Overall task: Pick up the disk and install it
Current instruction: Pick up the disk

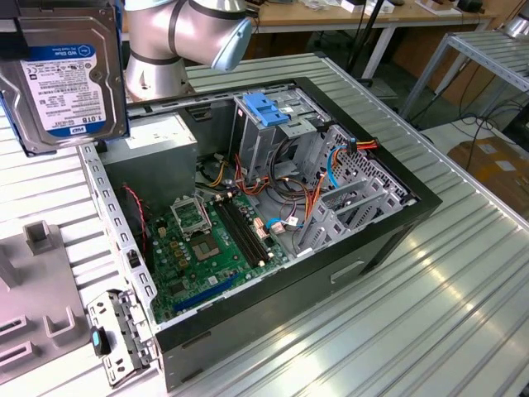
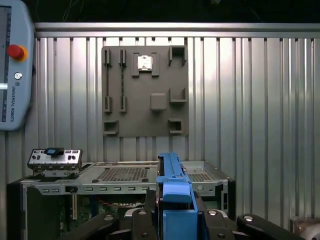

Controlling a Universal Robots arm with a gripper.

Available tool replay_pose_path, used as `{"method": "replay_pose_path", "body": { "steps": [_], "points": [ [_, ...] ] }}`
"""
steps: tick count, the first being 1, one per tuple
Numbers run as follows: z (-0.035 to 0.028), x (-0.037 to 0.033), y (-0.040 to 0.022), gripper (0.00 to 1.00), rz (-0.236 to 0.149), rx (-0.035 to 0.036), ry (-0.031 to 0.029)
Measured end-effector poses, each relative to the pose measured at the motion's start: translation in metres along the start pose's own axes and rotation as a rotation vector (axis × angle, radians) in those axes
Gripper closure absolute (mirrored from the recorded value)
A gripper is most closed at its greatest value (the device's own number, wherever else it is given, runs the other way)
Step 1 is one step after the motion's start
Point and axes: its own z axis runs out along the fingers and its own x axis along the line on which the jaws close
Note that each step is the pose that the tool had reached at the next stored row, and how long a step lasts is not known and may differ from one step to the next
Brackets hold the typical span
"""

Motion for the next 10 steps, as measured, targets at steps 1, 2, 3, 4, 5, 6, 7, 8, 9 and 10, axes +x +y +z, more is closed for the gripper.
{"method": "replay_pose_path", "body": {
  "steps": [1, 2, 3, 4, 5, 6, 7, 8, 9, 10],
  "points": [
    [0.0001, 0.0006, -0.0014, 0.63, 0.0, 0.0, 0.0],
    [0.0, 0.0012, -0.0033, 0.63, 0.0, -0.0001, 0.0001],
    [0.0001, 0.0016, -0.0045, 0.63, 0.0, -0.0001, 0.0001],
    [0.0001, 0.0023, -0.0067, 0.63, 0.0, -0.0002, 0.0002],
    [0.0002, 0.0027, -0.0081, 0.63, 0.0, -0.0002, 0.0001],
    [0.0002, 0.0031, -0.0096, 0.63, 0.0, -0.0002, 0.0001],
    [0.0003, 0.0036, -0.011, 0.63, 0.0, -0.0002, 0.0001],
    [0.0003, 0.0042, -0.0135, 0.63, 0.0, -0.0002, 0.0002],
    [0.0004, 0.0049, -0.0171, 0.63, 0.0, -0.0003, 0.0002],
    [0.0004, 0.0052, -0.0186, 0.63, 0.0, -0.0002, 0.0002]
  ]
}}
